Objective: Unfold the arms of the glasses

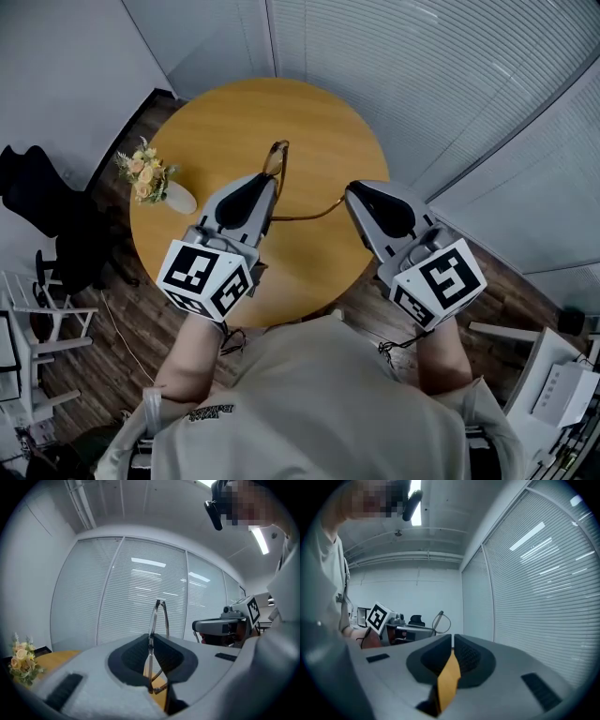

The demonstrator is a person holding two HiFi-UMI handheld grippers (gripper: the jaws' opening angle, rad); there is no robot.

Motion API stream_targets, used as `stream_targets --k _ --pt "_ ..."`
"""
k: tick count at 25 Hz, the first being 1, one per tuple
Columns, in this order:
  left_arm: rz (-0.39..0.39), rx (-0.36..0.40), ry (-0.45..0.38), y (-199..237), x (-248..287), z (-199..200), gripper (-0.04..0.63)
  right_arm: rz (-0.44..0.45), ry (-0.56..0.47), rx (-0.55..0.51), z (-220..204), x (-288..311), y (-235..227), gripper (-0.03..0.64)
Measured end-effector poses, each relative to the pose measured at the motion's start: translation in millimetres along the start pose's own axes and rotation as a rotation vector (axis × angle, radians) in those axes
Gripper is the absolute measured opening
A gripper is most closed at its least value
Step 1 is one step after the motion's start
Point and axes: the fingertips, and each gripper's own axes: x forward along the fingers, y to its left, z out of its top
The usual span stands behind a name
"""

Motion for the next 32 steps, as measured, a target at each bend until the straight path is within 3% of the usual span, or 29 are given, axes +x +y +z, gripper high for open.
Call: stream_targets --k 16,22,28,32 --pt "0.009 -0.133 -0.051 16.2 -4.6 10.4 0.046 0.023 0.134 0.027 -57.4 -10.0 16.5 0.038" --pt "0.008 -0.109 -0.031 16.4 -3.9 4.1 0.046 0.014 0.158 0.019 -66.7 -8.5 19.1 0.037" --pt "-0.008 -0.059 -0.008 7.7 -4.3 0.5 0.046 -0.019 0.071 0.006 -40.1 -14.1 15.7 0.038" --pt "-0.015 -0.023 0.004 -0.2 -1.8 -1.9 0.046 0.028 0.051 -0.044 -20.3 -10.2 24.4 0.039"
